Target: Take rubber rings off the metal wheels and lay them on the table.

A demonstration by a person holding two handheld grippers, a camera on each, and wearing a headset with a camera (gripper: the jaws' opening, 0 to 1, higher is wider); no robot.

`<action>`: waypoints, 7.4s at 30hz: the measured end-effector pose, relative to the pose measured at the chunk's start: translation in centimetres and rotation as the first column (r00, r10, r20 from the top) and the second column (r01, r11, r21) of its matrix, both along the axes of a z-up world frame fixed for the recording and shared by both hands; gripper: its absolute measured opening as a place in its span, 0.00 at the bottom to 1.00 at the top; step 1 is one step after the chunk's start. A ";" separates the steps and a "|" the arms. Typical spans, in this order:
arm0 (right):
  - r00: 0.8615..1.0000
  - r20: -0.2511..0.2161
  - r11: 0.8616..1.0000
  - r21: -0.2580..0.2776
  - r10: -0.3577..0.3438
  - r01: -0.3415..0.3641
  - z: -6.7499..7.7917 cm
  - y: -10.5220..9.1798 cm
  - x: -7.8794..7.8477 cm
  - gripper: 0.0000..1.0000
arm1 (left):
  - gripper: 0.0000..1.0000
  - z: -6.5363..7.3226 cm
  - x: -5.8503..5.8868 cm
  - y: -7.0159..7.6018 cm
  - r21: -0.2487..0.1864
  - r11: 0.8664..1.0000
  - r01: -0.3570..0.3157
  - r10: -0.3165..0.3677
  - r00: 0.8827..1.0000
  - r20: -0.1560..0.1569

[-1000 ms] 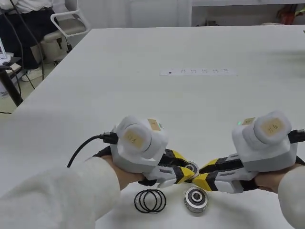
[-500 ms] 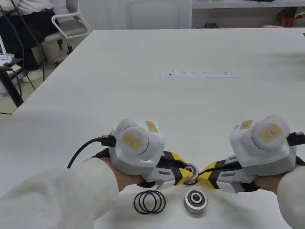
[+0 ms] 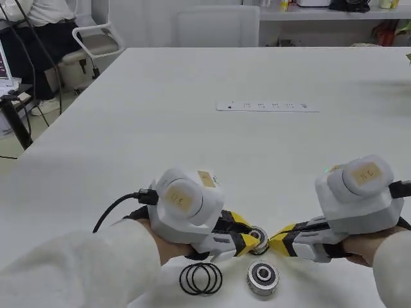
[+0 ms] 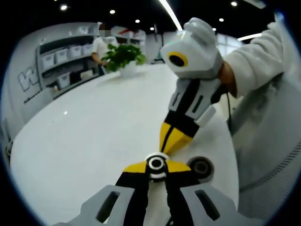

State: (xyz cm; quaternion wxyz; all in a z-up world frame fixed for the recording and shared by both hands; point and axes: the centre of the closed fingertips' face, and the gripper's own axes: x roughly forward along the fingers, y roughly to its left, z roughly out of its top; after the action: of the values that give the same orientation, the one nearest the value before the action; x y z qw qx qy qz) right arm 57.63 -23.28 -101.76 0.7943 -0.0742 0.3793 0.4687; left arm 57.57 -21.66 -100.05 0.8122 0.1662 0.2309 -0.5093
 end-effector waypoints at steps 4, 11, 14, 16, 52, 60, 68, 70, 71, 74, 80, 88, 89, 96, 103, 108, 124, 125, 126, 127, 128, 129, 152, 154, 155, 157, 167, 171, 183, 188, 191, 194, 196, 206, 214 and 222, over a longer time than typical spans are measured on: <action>1.000 -0.017 1.000 0.015 -0.023 0.023 0.1 0.0 0.1 0.00 | 0.13 0.0 0.0 0.0 -0.001 1.000 -0.002 0.002 1.000 -0.001; 0.996 -0.056 0.993 0.096 -0.068 0.073 1.5 0.6 0.1 0.00 | 0.13 0.0 0.0 0.0 0.000 1.000 0.000 0.000 1.000 0.004; 0.997 -0.046 0.994 0.082 -0.063 0.067 1.5 0.7 -0.2 0.00 | 0.13 0.0 0.0 0.0 0.000 1.000 -0.001 0.001 1.000 0.012; 0.997 -0.051 0.994 0.085 -0.066 0.070 1.3 0.6 -0.1 0.00 | 0.13 -0.1 0.0 0.0 0.000 1.000 0.000 0.000 1.000 0.014; 0.988 -0.109 0.973 0.188 -0.111 0.130 3.2 2.2 0.2 0.00 | 0.17 1.1 0.1 -0.1 0.060 0.998 0.026 -0.029 0.998 0.051; 0.985 -0.114 0.968 0.203 -0.129 0.150 3.5 1.9 0.4 0.00 | 0.27 3.1 -0.6 -0.4 0.031 0.998 0.050 -0.052 0.997 0.051; 0.984 -0.116 0.963 0.218 -0.139 0.161 4.1 1.8 0.4 0.00 | 0.35 5.9 -1.3 0.1 0.017 0.997 0.081 -0.082 0.993 0.086; 0.984 -0.117 0.961 0.224 -0.137 0.161 4.2 1.8 0.4 0.00 | 0.40 6.9 -1.2 0.8 0.028 0.996 0.083 -0.085 0.990 0.113; 0.984 -0.118 0.960 0.229 -0.135 0.159 4.3 1.9 0.3 0.00 | 0.42 7.4 -1.0 1.1 0.030 0.997 0.074 -0.077 0.989 0.128; 0.985 -0.119 0.959 0.239 -0.129 0.154 4.6 2.1 0.2 0.00 | 0.46 9.1 -0.9 2.3 0.010 0.999 0.045 -0.046 0.990 0.135; 0.986 -0.130 0.956 0.261 -0.101 0.132 5.1 2.8 -0.3 0.00 | 0.54 11.6 -2.2 5.2 0.028 0.999 0.030 -0.034 0.987 0.154; 0.986 -0.161 0.953 0.289 -0.045 0.090 5.6 4.2 -1.7 0.00 | 0.61 14.2 -4.7 9.5 0.032 0.999 -0.039 0.032 0.978 0.208; 0.986 -0.161 0.953 0.292 -0.033 0.080 5.7 4.4 -1.9 0.00 | 0.63 14.4 -5.0 9.9 0.030 0.998 -0.047 0.040 0.976 0.213; 0.983 -0.180 0.955 0.295 0.027 0.028 5.6 5.4 -3.1 0.00 | 0.72 14.1 -7.9 12.9 0.004 0.993 -0.116 0.113 0.974 0.195; 0.977 -0.202 0.956 0.293 0.067 -0.005 5.3 6.0 -4.1 0.00 | 0.79 11.4 -9.9 15.8 -0.009 0.972 -0.234 0.233 0.963 0.132; 0.970 -0.221 0.956 0.292 0.099 -0.031 5.0 6.4 -4.8 0.00 | 0.82 10.0 -10.7 16.2 -0.027 0.960 -0.279 0.280 0.955 0.096; 0.953 -0.257 0.970 0.219 0.158 -0.102 2.4 7.1 -6.6 0.00 | 0.76 9.2 -11.1 14.4 -0.095 0.944 -0.316 0.322 0.945 0.053; 0.953 -0.257 0.971 0.214 0.161 -0.107 2.3 7.1 -6.7 0.00 | 0.76 9.1 -11.1 14.3 -0.095 0.945 -0.313 0.318 0.947 0.051; 0.952 -0.258 0.971 0.210 0.167 -0.114 2.2 7.1 -6.8 0.00 | 0.76 8.9 -11.1 14.2 -0.093 0.947 -0.308 0.314 0.948 0.047; 0.950 -0.262 0.971 0.207 0.170 -0.117 2.1 7.1 -6.9 0.00 | 0.76 8.8 -11.1 14.2 -0.091 0.947 -0.307 0.312 0.949 0.045; 0.950 -0.262 0.972 0.205 0.171 -0.118 2.0 7.1 -6.9 0.00 | 0.76 8.8 -11.1 14.2 -0.089 0.948 -0.306 0.311 0.949 0.045; 0.950 -0.262 0.972 0.202 0.172 -0.120 1.9 7.1 -6.9 0.00 | 0.75 8.8 -11.1 14.2 -0.090 0.947 -0.307 0.312 0.949 0.047; 0.965 -0.196 0.981 0.124 0.172 -0.150 0.8 6.9 -6.5 0.00 | 0.71 8.6 -10.8 14.5 -0.082 0.943 -0.322 0.327 0.943 0.058; 0.967 -0.183 0.981 0.115 0.177 -0.158 0.8 7.0 -6.5 0.00 | 0.71 8.6 -10.8 14.5 -0.083 0.943 -0.323 0.328 0.943 0.056; 0.967 -0.179 0.981 0.112 0.180 -0.161 0.8 7.0 -6.5 0.00 | 0.71 8.6 -10.8 14.5 -0.082 0.943 -0.323 0.328 0.943 0.057; 0.968 -0.171 0.980 0.107 0.182 -0.165 0.7 7.0 -6.4 0.00 | 0.71 8.6 -10.8 14.5 -0.083 0.942 -0.324 0.329 0.943 0.057; 0.971 -0.128 0.978 0.078 0.201 -0.193 0.5 7.3 -6.3 0.00 | 0.70 8.5 -10.8 14.5 -0.082 0.943 -0.324 0.329 0.943 0.056; 0.970 -0.124 0.977 0.072 0.208 -0.200 0.4 7.3 -6.4 0.00 | 0.70 8.5 -10.7 14.6 -0.087 0.941 -0.329 0.334 0.941 0.052; 0.966 -0.081 0.970 0.029 0.244 -0.242 0.2 7.4 -6.5 0.03 | 0.69 8.5 -10.7 14.6 -0.084 0.941 -0.328 0.333 0.941 0.054; 0.966 -0.083 0.970 0.023 0.243 -0.242 0.3 7.2 -6.6 0.03 | 0.69 8.5 -10.7 14.6 -0.084 0.941 -0.328 0.333 0.941 0.056; 0.966 -0.086 0.970 0.018 0.244 -0.243 0.3 7.1 -6.7 0.03 | 0.69 8.5 -10.7 14.6 -0.086 0.941 -0.328 0.333 0.941 0.057; 0.963 -0.085 0.967 0.004 0.254 -0.255 0.3 7.0 -7.0 0.02 | 0.69 8.6 -10.7 14.6 -0.086 0.941 -0.326 0.332 0.941 0.061; 0.962 -0.083 0.965 -0.007 0.260 -0.262 0.3 7.0 -7.1 0.02 | 0.69 8.6 -10.7 14.6 -0.087 0.941 -0.327 0.332 0.941 0.063; 0.954 -0.081 0.956 -0.034 0.288 -0.292 0.3 6.8 -7.7 0.04 | 0.69 8.7 -10.7 14.6 -0.086 0.942 -0.325 0.331 0.941 0.070; 0.957 -0.065 0.957 -0.043 0.282 -0.285 0.5 6.6 -7.3 0.10 | 0.69 8.7 -10.7 14.6 -0.085 0.942 -0.325 0.331 0.941 0.071; 0.967 -0.032 0.968 -0.002 0.252 -0.252 1.9 6.5 -6.4 0.15 | 0.70 8.6 -10.7 14.6 -0.083 0.944 -0.321 0.326 0.943 0.064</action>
State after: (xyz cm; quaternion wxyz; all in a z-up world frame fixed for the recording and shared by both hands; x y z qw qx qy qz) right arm 51.21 -16.74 -99.82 0.7220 -0.1167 0.3809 0.5657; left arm 46.83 -7.08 -91.41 0.8985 0.1161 0.2053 -0.3703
